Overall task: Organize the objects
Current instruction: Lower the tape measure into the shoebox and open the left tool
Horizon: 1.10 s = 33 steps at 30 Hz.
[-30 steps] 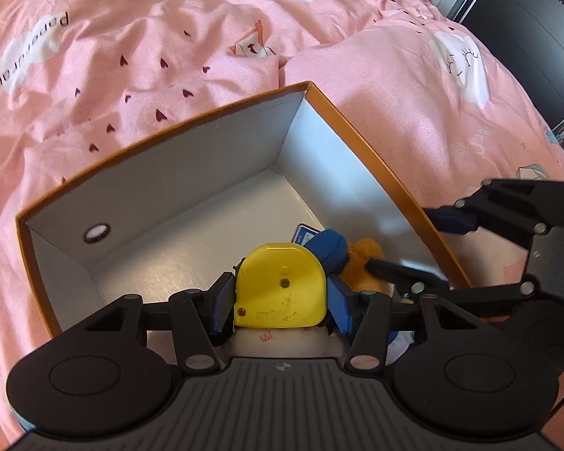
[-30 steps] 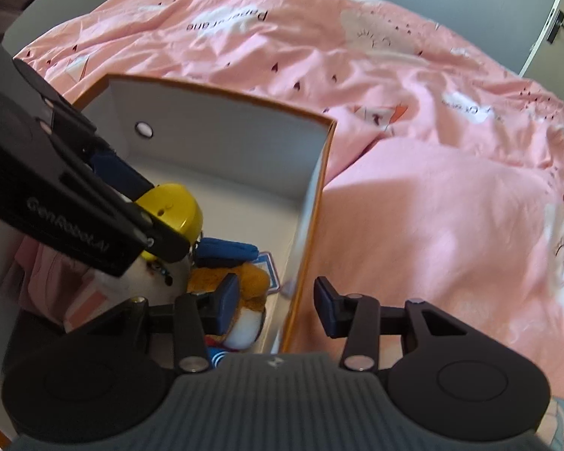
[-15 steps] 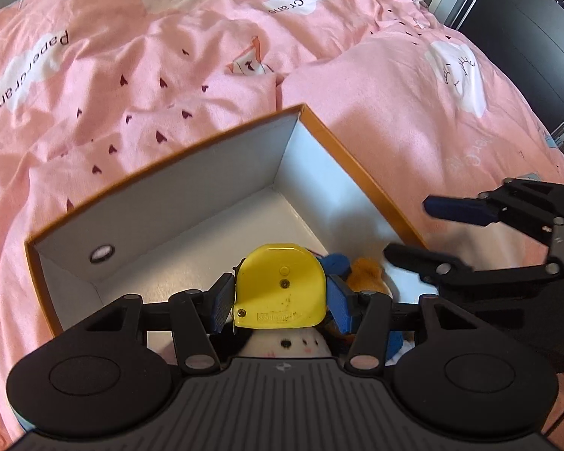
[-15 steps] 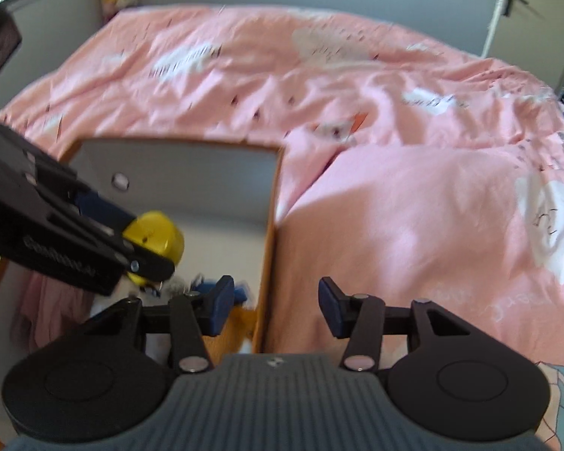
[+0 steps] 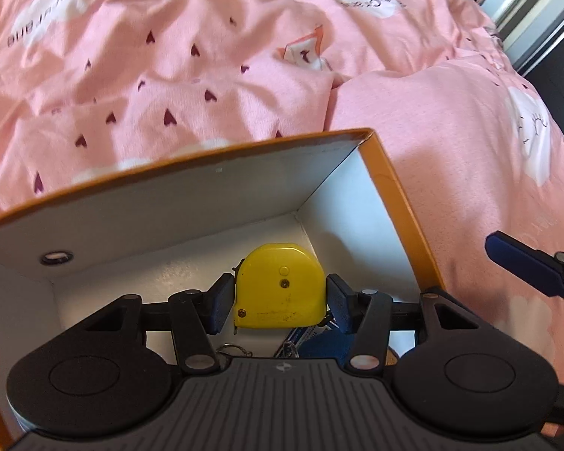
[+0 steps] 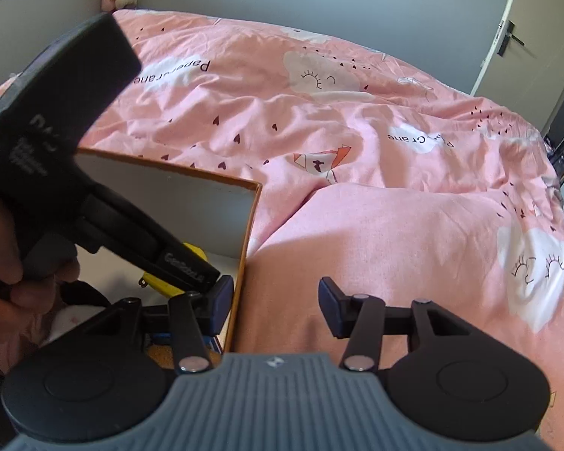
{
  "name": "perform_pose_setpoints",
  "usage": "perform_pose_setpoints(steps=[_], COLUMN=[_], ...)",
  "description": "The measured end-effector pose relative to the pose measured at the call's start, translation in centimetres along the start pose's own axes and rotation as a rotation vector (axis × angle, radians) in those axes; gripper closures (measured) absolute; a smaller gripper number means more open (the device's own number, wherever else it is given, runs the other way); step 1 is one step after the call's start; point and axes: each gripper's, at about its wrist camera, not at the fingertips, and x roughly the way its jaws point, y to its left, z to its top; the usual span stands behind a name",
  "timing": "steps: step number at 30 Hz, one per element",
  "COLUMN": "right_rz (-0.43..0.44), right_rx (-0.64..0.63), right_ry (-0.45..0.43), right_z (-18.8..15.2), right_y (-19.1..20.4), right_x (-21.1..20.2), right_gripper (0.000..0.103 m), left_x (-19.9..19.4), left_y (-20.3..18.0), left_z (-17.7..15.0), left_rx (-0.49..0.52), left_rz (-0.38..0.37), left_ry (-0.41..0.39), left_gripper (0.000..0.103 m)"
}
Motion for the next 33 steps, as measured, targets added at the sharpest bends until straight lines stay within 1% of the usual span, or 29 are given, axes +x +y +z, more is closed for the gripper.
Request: perform_pose_setpoints(steps=[4, 7, 11, 13, 14, 15, 16, 17, 20, 24, 28, 30, 33], right_rz=[0.002, -0.008, -0.011, -0.019, -0.024, -0.026, -0.026, -0.026, -0.032, -0.036, -0.023, -0.006, 0.057], right_rx=[-0.011, -0.016, -0.009, -0.013, -0.013, -0.012, -0.010, -0.008, -0.010, -0.019, -0.028, -0.034, -0.030], right_ry=[0.004, 0.010, 0.015, 0.015, 0.014, 0.015, 0.015, 0.015, 0.010, -0.005, -0.047, -0.076, -0.119], right_z=[0.1, 0.0, 0.1, 0.1, 0.1, 0.1, 0.1, 0.2, 0.2, 0.4, 0.9, 1.1, 1.5], right_y=[-0.1, -0.1, -0.1, 0.1, 0.2, 0.2, 0.2, 0.2, 0.4, 0.7, 1.7, 2.6, 4.1], right_x=[0.1, 0.2, 0.2, 0.0, -0.1, -0.2, -0.3, -0.5, -1.2, -2.4, -4.3, -5.3, -6.8], right_gripper=[0.049, 0.047, 0.047, 0.047, 0.047, 0.047, 0.047, 0.047, 0.047, 0.047, 0.047, 0.047, 0.047], left_x=[1.1, 1.4, 1.3, 1.2, 1.2, 1.3, 1.4, 1.4, 0.0, -2.9, -7.1, -9.5, -13.1], left_y=[0.6, 1.1, 1.7, 2.3, 2.6, 3.1, 3.3, 3.6, 3.2, 3.1, 3.1, 3.5, 4.6], left_z=[0.2, 0.2, 0.0, -0.1, -0.2, -0.2, -0.2, -0.3, -0.5, -0.9, -1.4, -2.1, -3.3], left_rx=[-0.043, -0.081, -0.115, -0.149, -0.170, -0.202, -0.225, -0.240, -0.193, -0.137, -0.020, 0.035, 0.101], left_rz=[-0.016, -0.048, -0.088, -0.139, -0.176, -0.233, -0.265, -0.279, -0.245, -0.260, -0.224, -0.203, -0.154], left_ry=[0.039, 0.065, 0.086, 0.105, 0.116, 0.132, 0.145, 0.148, 0.110, 0.087, 0.028, 0.001, -0.041], left_gripper=[0.042, 0.043, 0.043, 0.044, 0.045, 0.050, 0.051, 0.051, 0.051, 0.051, 0.051, 0.051, 0.051])
